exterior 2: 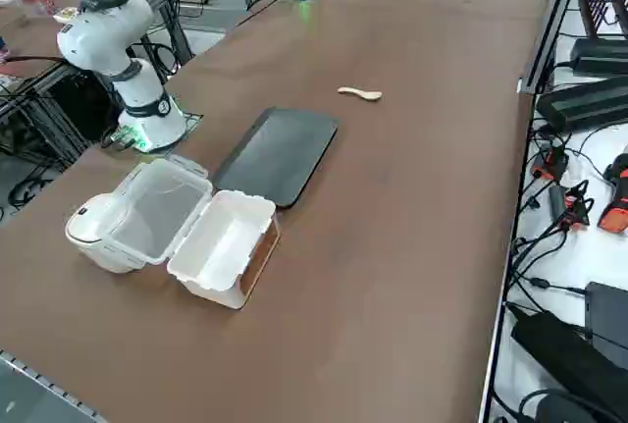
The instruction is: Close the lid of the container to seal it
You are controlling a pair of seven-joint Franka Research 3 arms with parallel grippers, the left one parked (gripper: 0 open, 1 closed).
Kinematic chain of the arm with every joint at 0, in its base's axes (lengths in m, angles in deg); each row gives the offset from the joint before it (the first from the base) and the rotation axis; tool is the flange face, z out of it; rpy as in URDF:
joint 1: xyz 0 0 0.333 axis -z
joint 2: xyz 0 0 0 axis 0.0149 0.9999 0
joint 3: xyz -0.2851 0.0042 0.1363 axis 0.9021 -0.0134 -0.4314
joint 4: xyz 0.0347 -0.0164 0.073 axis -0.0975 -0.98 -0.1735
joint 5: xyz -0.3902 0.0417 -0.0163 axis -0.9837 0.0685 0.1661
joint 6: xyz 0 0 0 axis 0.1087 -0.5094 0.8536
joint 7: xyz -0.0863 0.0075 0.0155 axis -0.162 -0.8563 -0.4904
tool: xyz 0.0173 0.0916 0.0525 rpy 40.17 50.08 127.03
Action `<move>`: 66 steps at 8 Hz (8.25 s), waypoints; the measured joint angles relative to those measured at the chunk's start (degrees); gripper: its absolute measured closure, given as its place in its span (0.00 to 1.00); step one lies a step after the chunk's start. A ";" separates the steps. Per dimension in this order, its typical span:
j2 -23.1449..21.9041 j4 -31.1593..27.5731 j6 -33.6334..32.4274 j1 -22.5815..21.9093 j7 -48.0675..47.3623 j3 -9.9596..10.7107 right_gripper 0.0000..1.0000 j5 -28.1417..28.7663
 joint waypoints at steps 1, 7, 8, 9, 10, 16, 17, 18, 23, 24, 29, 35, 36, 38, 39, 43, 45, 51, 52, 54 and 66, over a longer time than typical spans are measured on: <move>0.00 0.00 0.46 0.00 0.00 0.00 0.00 -0.03; 0.35 -2.80 -0.73 -2.28 -0.08 -0.09 0.00 -1.46; 0.15 -5.76 -0.91 -3.18 -0.30 -0.13 0.00 -3.63; -0.62 -9.94 -0.78 -3.55 -1.32 -0.12 0.00 -5.93; -1.64 -14.75 -0.48 -3.96 -3.65 -0.13 0.00 -8.22; -4.43 -46.90 18.57 -4.86 -16.20 0.33 0.18 -16.45; -3.31 -47.73 18.50 -2.75 -16.29 0.53 0.40 -19.26; -1.10 -48.12 18.38 -0.43 -16.29 0.83 0.59 -20.97; 10.38 -48.81 14.28 2.13 -25.00 0.70 0.92 -28.05; 11.03 -49.71 13.70 2.20 -27.42 0.72 0.94 -30.58; 15.73 -53.13 10.61 -1.45 -46.39 0.59 0.98 -40.64; 17.05 -53.93 5.63 -2.20 -55.14 0.74 0.98 -50.23; 18.66 -54.44 5.58 -2.21 -58.47 0.73 0.98 -52.34; 21.81 -54.56 5.24 -2.18 -62.02 0.75 0.98 -55.25; 22.32 -54.53 4.72 -2.18 -63.11 0.75 0.98 -55.47; 22.34 -54.43 1.83 -2.18 -67.14 0.75 0.98 -56.52; 22.35 -54.43 1.68 -2.18 -67.83 0.76 0.98 -57.22; 22.88 -54.43 -1.45 -2.20 -68.31 0.74 0.98 -62.15; 23.27 -54.43 -1.62 -2.20 -68.42 0.74 0.98 -63.27; 23.69 -54.34 -2.54 -2.29 -68.62 0.70 0.98 -64.72; 18.24 -39.24 -11.06 -5.63 -47.83 0.34 0.98 -65.28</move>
